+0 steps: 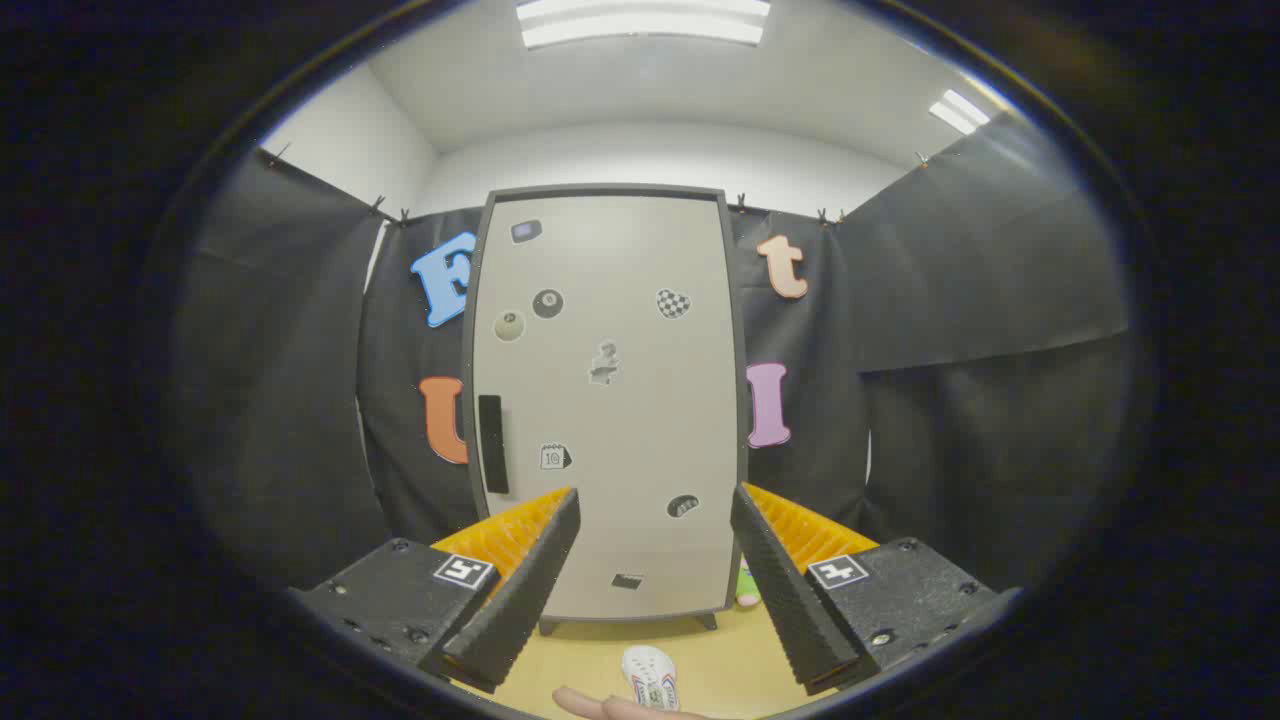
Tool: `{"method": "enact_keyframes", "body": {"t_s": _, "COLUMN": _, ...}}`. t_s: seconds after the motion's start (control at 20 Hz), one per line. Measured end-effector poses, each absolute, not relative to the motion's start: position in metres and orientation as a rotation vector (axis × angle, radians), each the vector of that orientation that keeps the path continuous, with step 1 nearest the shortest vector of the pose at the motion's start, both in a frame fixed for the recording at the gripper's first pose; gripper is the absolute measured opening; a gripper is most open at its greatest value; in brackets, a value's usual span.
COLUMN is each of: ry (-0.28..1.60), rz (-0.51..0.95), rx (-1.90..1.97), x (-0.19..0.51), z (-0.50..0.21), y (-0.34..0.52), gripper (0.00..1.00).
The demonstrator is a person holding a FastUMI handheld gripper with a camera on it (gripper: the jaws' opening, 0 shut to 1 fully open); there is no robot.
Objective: Open the shoe cabinet door, grab the shoes and put them into the shoe cabinet, then close the shoe cabinet door.
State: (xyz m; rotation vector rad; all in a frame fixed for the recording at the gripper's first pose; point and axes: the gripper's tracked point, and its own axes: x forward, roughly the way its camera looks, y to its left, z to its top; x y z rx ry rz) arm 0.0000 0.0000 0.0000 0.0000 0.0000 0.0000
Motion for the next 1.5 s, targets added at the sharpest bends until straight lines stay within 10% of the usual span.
{"method": "enact_keyframes", "body": {"t_s": 1.5, "ry": 0.139, "rz": 0.216, "rx": 0.050, "x": 0.090, "z": -0.033, "y": 0.100, "gripper": 0.98}}
